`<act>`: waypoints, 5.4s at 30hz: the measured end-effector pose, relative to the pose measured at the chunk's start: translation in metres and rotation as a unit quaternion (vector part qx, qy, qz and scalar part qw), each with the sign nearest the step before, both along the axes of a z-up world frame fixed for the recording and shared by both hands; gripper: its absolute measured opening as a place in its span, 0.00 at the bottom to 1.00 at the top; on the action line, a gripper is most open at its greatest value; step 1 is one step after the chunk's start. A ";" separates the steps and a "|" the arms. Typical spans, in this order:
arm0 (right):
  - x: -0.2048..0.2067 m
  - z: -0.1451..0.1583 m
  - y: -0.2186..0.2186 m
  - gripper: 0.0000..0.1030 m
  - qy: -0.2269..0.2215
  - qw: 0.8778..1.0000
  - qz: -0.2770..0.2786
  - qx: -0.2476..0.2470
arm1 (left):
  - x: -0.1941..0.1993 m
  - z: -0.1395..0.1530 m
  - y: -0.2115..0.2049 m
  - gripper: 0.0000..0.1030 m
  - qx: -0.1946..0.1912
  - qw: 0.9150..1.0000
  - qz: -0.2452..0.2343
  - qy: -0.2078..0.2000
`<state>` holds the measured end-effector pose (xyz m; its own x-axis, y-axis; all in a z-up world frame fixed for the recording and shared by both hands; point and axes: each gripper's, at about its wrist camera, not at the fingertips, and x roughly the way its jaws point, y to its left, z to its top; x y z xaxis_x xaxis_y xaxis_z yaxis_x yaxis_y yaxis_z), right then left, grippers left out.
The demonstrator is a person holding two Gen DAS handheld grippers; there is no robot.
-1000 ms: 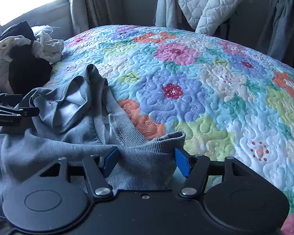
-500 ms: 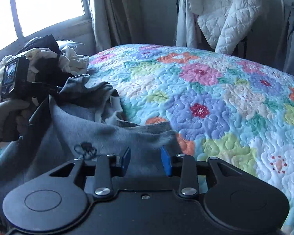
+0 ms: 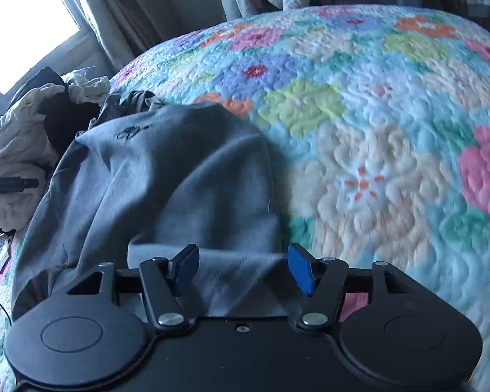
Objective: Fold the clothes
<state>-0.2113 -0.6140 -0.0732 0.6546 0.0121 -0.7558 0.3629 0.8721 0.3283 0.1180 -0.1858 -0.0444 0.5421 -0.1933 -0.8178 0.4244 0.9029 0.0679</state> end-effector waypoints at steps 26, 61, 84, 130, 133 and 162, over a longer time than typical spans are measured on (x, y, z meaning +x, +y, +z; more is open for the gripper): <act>-0.069 0.050 0.050 0.37 -0.021 0.975 -0.058 -0.212 | -0.151 -0.028 0.021 0.68 -0.021 0.999 -0.023 0.028; 0.086 0.001 0.165 0.02 -0.080 0.979 0.178 -0.065 | -0.015 -0.058 0.029 0.68 -0.138 0.987 0.063 0.051; 0.100 -0.004 0.244 0.06 -0.132 0.907 0.375 0.141 | -0.020 -0.019 0.108 0.15 -0.110 0.975 0.191 -0.040; 0.089 0.027 0.133 0.50 -0.105 0.986 0.126 -0.013 | -0.032 0.041 -0.013 0.80 -0.182 0.976 0.023 -0.117; 0.083 0.025 0.126 0.50 -0.096 0.988 0.118 -0.015 | -0.003 0.011 -0.087 0.80 -0.101 0.986 -0.030 -0.131; 0.081 0.007 0.099 0.50 -0.037 0.993 0.098 -0.057 | 0.106 -0.014 -0.073 0.82 -0.141 0.985 0.035 -0.097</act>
